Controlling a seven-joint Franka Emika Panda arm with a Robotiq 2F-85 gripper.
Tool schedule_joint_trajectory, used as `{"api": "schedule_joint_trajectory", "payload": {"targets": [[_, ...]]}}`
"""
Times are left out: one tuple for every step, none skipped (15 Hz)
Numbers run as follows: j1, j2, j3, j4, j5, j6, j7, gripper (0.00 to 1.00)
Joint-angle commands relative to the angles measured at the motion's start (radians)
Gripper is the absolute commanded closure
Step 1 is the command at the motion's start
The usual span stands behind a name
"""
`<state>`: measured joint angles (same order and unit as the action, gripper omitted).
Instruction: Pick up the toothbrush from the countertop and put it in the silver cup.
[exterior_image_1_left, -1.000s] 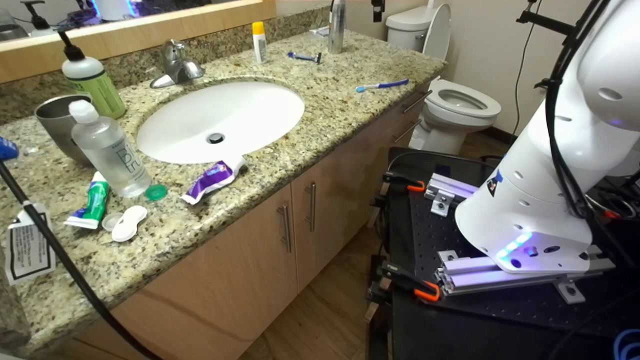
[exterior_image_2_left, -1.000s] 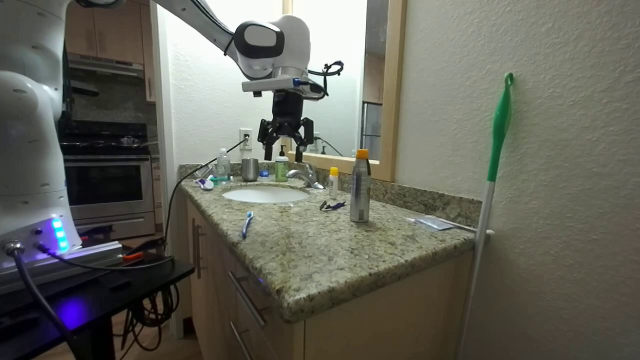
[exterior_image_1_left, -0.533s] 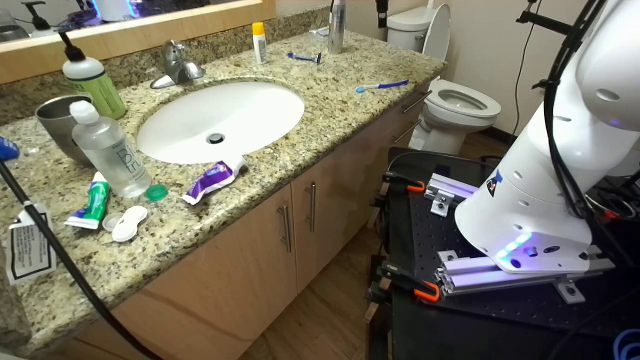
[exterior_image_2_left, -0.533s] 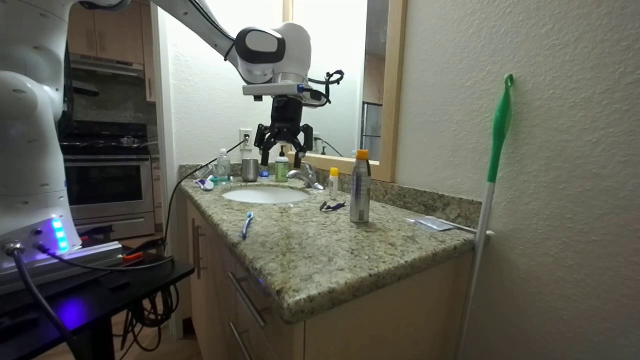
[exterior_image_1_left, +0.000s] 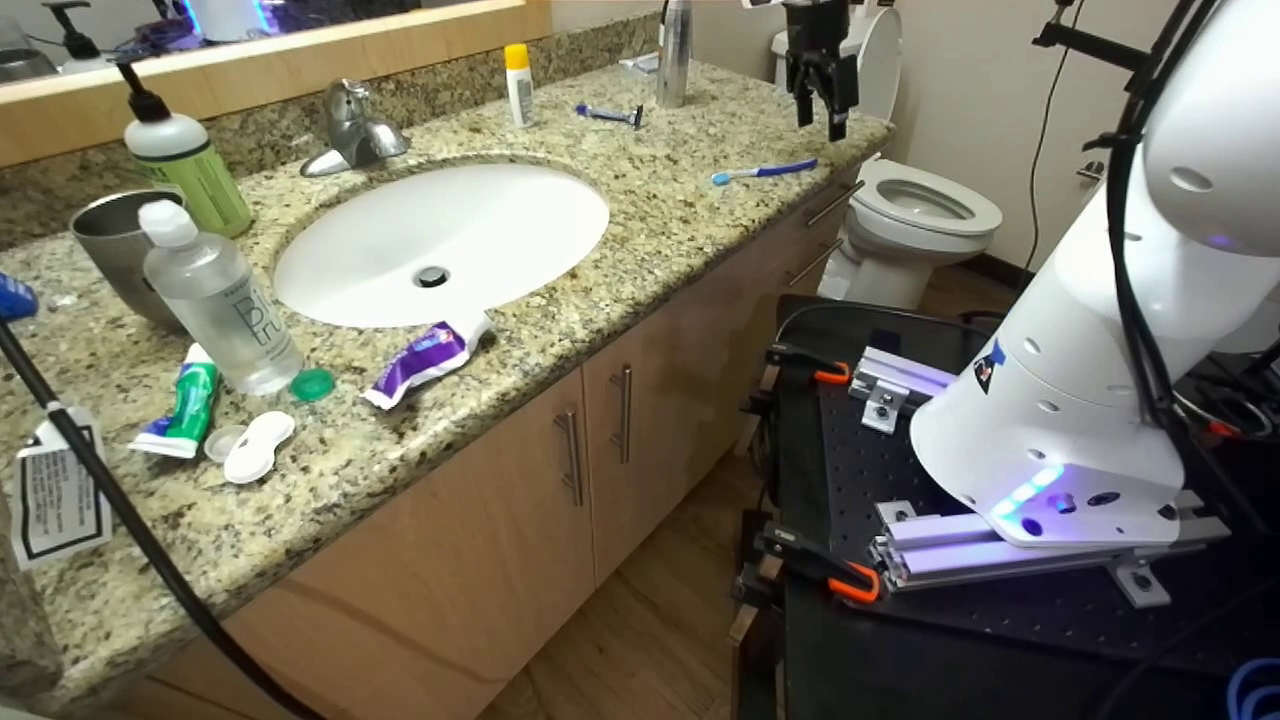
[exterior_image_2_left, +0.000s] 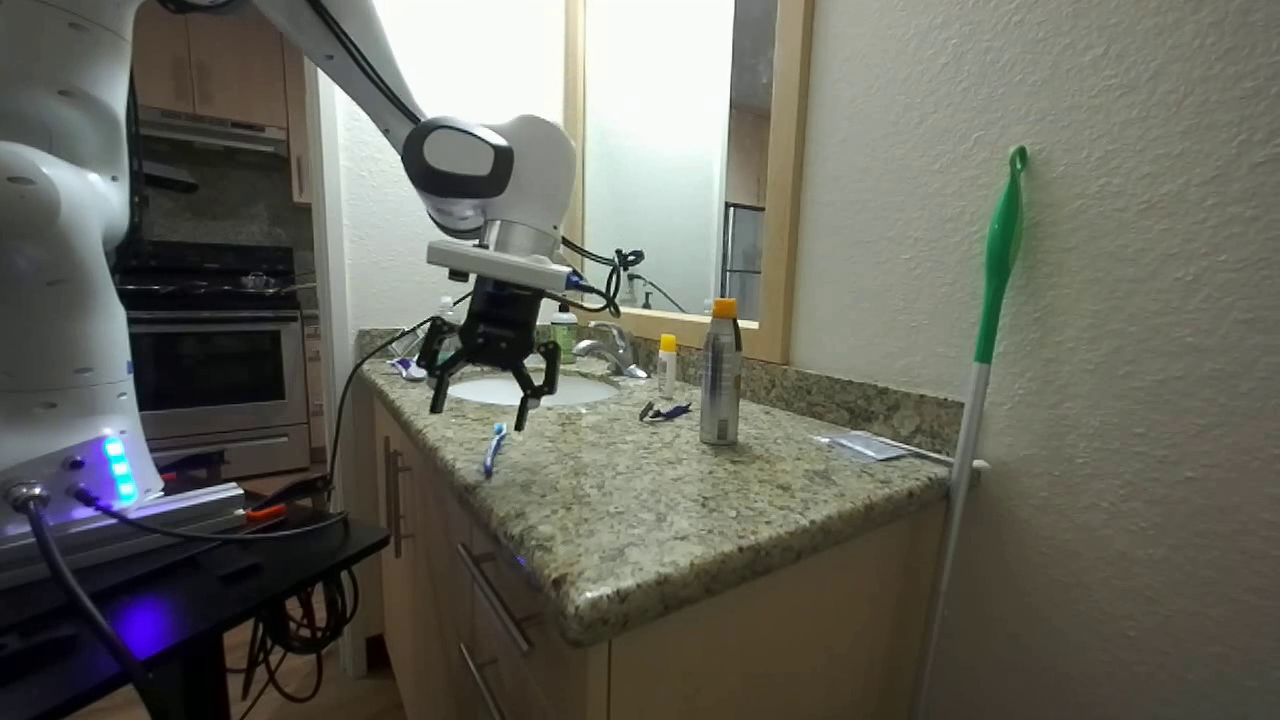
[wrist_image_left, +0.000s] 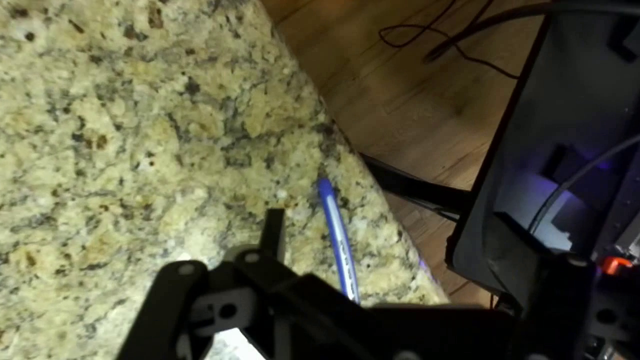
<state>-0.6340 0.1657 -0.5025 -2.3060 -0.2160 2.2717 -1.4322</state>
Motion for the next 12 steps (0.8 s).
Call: {"api": "schedule_joint_trajectory", "payload": {"targets": [[-0.068,-0.131,-0.003,-0.197,0.082,0.173,-0.178,0.00],[-0.043,-0.034,0.003,-0.084,0.044,0.091,-0.093,0.00],[-0.056,-0.057,0.000,-0.123,0.061,0.122,-0.128,0.00],[-0.042,-0.087,0.018,-0.172,0.100,0.140,-0.101,0.00],[-0.037,-0.088,0.024,-0.180,0.116,0.164,-0.092,0.00],[-0.028,-0.089,0.037,-0.185,0.149,0.188,-0.090,0.00],[-0.012,-0.086,0.052,-0.180,0.179,0.202,-0.075,0.00],[0.005,-0.079,0.069,-0.176,0.221,0.220,-0.065,0.00],[0.022,-0.070,0.088,-0.180,0.279,0.259,-0.059,0.00],[0.038,-0.059,0.107,-0.179,0.348,0.300,-0.060,0.00],[0.055,-0.048,0.123,-0.179,0.411,0.350,-0.053,0.00],[0.048,-0.069,0.091,-0.165,0.336,0.266,-0.063,0.00]]}}
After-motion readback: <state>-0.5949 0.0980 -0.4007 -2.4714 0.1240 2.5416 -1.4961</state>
